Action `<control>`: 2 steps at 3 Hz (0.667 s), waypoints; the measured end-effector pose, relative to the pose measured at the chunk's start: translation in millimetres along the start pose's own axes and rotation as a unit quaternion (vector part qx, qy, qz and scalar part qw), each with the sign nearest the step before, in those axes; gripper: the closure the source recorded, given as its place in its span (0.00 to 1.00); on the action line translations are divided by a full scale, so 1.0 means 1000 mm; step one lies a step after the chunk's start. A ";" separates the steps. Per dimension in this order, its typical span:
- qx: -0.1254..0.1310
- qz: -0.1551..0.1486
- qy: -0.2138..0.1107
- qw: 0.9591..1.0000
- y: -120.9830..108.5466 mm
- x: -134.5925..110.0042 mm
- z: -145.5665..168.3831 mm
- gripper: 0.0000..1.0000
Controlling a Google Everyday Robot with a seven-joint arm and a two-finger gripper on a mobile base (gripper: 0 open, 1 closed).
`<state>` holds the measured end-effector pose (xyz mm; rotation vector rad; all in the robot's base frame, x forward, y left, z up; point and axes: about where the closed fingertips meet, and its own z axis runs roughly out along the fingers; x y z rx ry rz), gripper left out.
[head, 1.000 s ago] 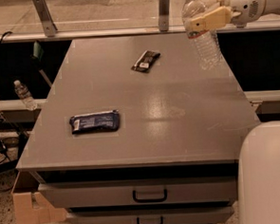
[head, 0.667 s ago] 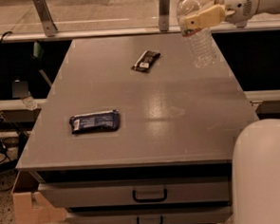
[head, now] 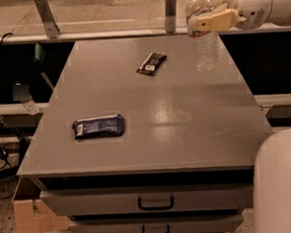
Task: Place water bottle upright
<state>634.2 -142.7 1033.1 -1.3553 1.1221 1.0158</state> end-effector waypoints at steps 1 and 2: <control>-0.010 -0.022 -0.010 1.000 0.020 0.001 -0.011 1.00; -0.012 -0.026 -0.039 0.999 0.042 0.010 -0.023 1.00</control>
Offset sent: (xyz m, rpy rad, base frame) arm -0.0964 -0.0347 -0.0477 0.1169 -0.0529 0.0983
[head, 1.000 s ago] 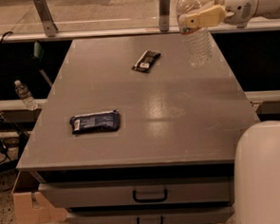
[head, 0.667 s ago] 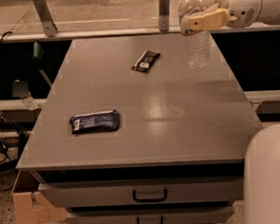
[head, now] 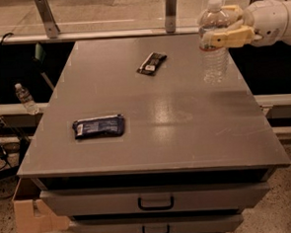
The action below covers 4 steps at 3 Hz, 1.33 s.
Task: Place water bottle upright
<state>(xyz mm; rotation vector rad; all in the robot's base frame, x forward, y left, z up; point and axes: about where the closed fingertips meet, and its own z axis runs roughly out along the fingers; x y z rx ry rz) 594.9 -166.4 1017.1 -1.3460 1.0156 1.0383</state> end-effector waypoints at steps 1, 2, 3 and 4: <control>0.003 -0.001 -0.043 0.999 0.018 0.008 -0.006 1.00; -0.002 0.002 -0.065 0.998 0.033 0.016 -0.006 1.00; -0.014 0.006 -0.069 0.998 0.041 0.027 -0.003 0.83; -0.025 0.016 -0.067 0.997 0.044 0.042 0.001 0.59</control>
Offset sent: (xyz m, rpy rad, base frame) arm -0.0536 -0.0124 -0.0466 0.1681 0.0162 0.0806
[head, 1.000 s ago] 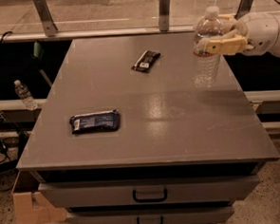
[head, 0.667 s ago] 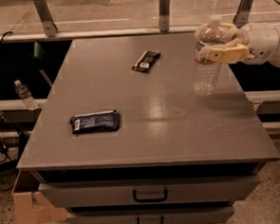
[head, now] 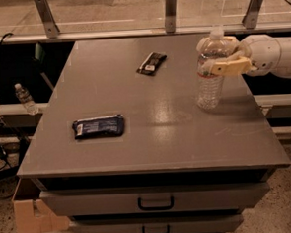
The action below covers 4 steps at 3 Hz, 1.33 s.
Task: Place water bottle upright
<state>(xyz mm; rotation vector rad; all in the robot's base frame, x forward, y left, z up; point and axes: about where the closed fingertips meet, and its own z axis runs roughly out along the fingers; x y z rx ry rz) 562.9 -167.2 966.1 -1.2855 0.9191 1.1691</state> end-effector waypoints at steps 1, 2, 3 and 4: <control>-0.008 0.011 0.000 1.000 -0.001 0.014 0.003 0.35; -0.010 0.018 0.001 1.000 -0.003 0.023 0.003 0.13; -0.007 0.021 0.004 1.000 -0.003 0.027 0.000 0.00; 0.019 0.010 0.018 1.000 -0.006 0.016 -0.015 0.00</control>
Offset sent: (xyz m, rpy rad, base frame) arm 0.0004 -0.0002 -0.0366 -0.0270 0.0463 0.0574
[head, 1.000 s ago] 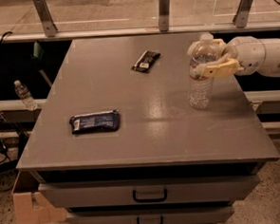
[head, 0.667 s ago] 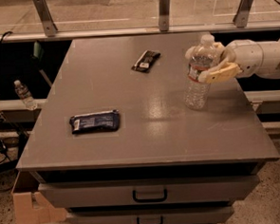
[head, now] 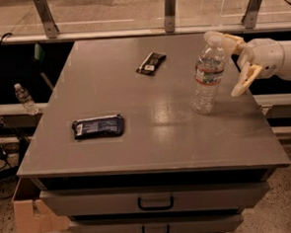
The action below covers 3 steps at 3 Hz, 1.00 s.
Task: Place water bottle upright
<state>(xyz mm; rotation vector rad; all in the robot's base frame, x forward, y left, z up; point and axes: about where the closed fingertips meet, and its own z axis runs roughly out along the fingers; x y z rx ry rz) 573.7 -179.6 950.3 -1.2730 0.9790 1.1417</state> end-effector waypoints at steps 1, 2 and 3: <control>0.068 -0.027 0.029 0.997 -0.001 -0.040 -0.035 0.00; 0.172 -0.076 0.065 0.980 0.011 -0.107 -0.081 0.00; 0.196 -0.083 0.069 0.975 0.013 -0.119 -0.092 0.00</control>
Offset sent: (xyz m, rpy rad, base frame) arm -0.0684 -0.1790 0.1775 -0.0847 -0.2348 -0.7072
